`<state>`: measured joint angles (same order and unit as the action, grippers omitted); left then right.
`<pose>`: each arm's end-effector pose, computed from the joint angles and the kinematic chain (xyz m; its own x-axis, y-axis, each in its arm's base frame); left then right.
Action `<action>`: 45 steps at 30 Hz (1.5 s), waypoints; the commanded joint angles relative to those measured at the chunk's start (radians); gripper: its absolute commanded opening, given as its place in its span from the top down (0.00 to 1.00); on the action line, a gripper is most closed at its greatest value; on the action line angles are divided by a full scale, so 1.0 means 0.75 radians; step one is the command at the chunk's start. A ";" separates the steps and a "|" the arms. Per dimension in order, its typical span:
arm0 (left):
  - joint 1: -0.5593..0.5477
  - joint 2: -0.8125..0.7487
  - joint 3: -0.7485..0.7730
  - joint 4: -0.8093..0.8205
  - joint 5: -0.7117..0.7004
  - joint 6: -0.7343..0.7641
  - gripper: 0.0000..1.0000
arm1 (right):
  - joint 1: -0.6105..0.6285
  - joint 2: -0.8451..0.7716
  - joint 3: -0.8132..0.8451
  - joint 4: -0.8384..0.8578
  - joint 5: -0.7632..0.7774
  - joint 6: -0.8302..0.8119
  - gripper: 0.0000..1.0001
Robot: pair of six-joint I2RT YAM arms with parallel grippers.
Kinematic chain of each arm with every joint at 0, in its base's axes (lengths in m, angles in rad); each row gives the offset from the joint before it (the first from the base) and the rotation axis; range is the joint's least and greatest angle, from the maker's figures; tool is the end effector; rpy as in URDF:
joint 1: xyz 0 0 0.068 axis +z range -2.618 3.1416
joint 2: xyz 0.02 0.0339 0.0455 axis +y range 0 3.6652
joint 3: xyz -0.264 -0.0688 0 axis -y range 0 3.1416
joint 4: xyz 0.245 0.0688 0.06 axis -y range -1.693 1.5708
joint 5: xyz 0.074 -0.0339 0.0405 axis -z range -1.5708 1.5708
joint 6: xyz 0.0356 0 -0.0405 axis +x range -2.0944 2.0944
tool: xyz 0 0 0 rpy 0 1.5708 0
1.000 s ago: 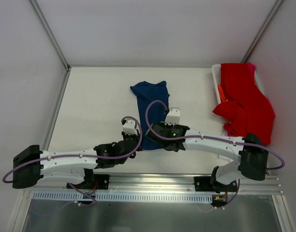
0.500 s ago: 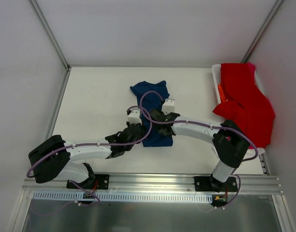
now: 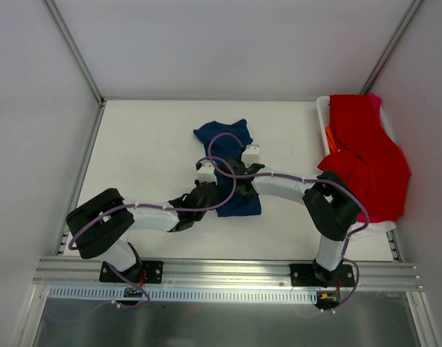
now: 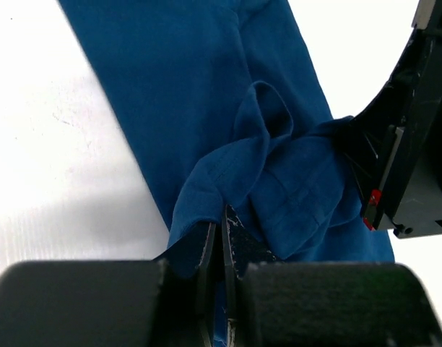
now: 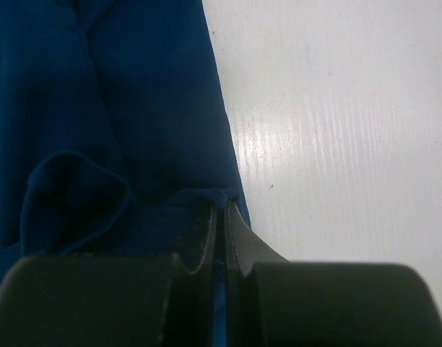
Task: Fold and stack the t-shirts
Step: Fold the folded rectangular tshirt in 1/3 of the way
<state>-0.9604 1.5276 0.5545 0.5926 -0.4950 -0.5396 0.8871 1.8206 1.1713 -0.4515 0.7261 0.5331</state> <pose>0.1823 -0.2311 0.1694 -0.4232 -0.1838 -0.8872 0.2923 0.8991 -0.3257 0.2471 0.2659 0.1793 -0.6831 -0.2368 -0.6909 -0.0495 0.9588 -0.2797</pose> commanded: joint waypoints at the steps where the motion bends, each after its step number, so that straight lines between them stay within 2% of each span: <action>1: 0.012 0.063 0.030 0.138 0.010 0.032 1.00 | -0.005 0.021 0.060 0.025 0.052 -0.009 0.99; 4: 0.021 0.117 0.062 0.157 -0.015 0.053 0.97 | -0.011 0.023 0.072 0.023 0.077 -0.003 1.00; 5: 0.027 0.127 0.073 0.159 -0.019 0.059 0.87 | -0.019 0.023 0.079 0.021 0.077 -0.007 0.87; 6: 0.029 0.139 0.087 0.149 -0.033 0.067 0.73 | -0.023 0.021 0.085 0.011 0.085 -0.005 0.64; 7: 0.031 0.145 0.119 0.130 -0.039 0.069 0.35 | -0.025 0.011 0.101 -0.001 0.099 -0.001 0.36; 8: 0.035 0.146 0.134 0.086 -0.048 0.073 0.22 | -0.025 0.002 0.115 -0.020 0.124 0.007 0.01; 10: 0.035 0.107 0.173 0.038 -0.082 0.085 0.05 | -0.027 -0.032 0.164 -0.099 0.179 0.017 0.01; 11: 0.035 0.084 0.179 0.018 -0.091 0.091 0.01 | -0.025 -0.049 0.183 -0.130 0.191 0.034 0.01; 14: 0.033 -0.055 0.204 -0.074 -0.091 0.120 0.01 | -0.019 -0.141 0.224 -0.234 0.238 0.048 0.01; 20: 0.008 -0.406 0.324 -0.511 -0.036 0.151 0.01 | 0.089 -0.380 0.210 -0.355 0.300 0.054 0.00; 23: -0.018 -0.603 0.347 -0.716 0.013 0.175 0.01 | 0.193 -0.451 0.205 -0.365 0.306 0.058 0.00; 26: -0.018 -0.781 0.373 -0.951 0.052 0.177 0.01 | 0.281 -0.474 0.187 -0.302 0.221 0.054 0.00; 27: -0.020 -0.819 0.381 -1.010 0.055 0.175 0.01 | 0.300 -0.468 0.179 -0.270 0.190 0.048 0.03; 30: -0.020 -1.009 0.335 -1.176 0.050 0.169 0.01 | 0.339 -0.407 0.169 -0.198 0.112 0.042 0.43; 31: -0.020 -1.055 0.304 -1.201 0.044 0.169 0.01 | 0.347 -0.384 0.175 -0.202 0.098 0.072 0.93; 32: -0.020 -1.096 0.271 -1.236 0.036 0.171 0.01 | 0.347 -0.360 0.183 -0.228 0.087 0.099 1.00; 37: -0.065 -1.366 0.077 -1.326 -0.054 0.098 0.01 | 0.359 -0.249 0.173 -0.228 0.034 0.164 0.99; 42: -0.074 -1.472 0.007 -1.369 -0.084 -0.005 0.01 | 0.363 -0.174 0.134 -0.228 0.009 0.238 0.99; 45: -0.071 -1.458 -0.066 -1.373 -0.113 -0.027 0.01 | 0.363 -0.145 0.113 -0.228 0.022 0.265 1.00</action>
<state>-1.0092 0.4294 0.5430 -0.4133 -0.5369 -0.5159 1.1549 1.6974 1.2655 -0.6209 0.7422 0.6773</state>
